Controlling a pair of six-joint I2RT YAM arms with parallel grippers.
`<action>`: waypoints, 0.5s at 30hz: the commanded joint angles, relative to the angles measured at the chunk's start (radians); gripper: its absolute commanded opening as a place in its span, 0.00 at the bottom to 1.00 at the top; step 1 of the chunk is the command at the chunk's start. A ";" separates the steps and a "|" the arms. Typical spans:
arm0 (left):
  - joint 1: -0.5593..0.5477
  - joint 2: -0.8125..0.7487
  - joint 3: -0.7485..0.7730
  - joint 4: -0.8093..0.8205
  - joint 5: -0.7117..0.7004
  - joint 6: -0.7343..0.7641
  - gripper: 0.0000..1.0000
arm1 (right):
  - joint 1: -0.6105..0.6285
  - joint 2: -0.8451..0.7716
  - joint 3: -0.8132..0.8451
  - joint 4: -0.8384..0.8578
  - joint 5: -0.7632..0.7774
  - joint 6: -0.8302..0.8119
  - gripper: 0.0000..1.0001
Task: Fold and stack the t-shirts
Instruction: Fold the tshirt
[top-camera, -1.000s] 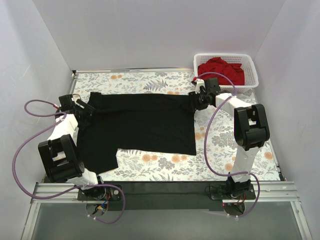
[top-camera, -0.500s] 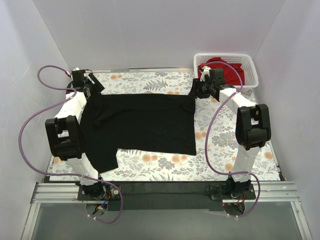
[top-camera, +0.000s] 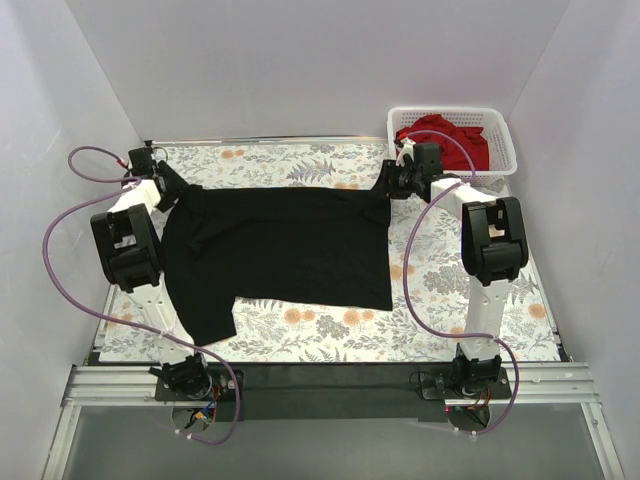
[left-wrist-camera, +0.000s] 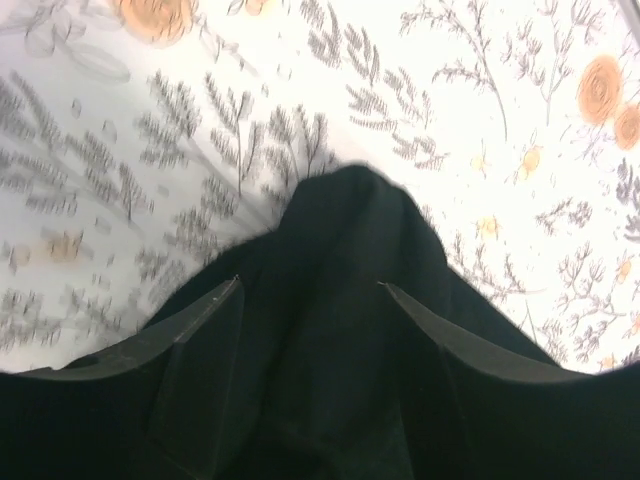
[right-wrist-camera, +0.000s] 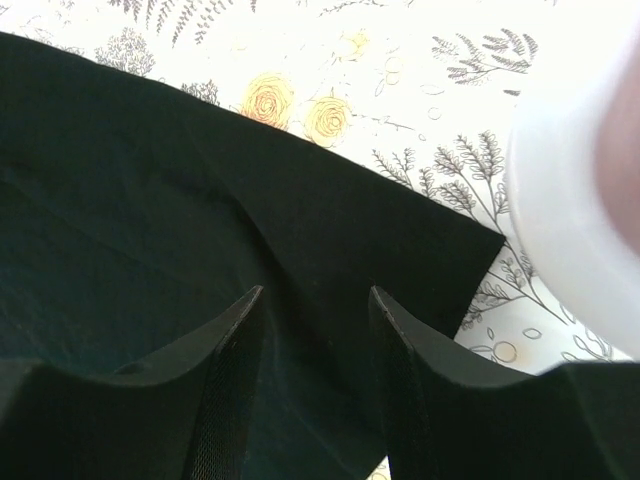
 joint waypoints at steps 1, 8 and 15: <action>0.004 0.026 0.065 0.049 0.106 0.005 0.53 | -0.005 0.005 0.030 0.075 -0.037 0.018 0.45; 0.013 0.104 0.127 0.064 0.169 -0.007 0.48 | -0.005 0.023 0.030 0.079 -0.037 0.015 0.44; 0.013 0.143 0.150 0.081 0.178 -0.004 0.36 | -0.006 0.038 0.030 0.087 -0.043 0.020 0.44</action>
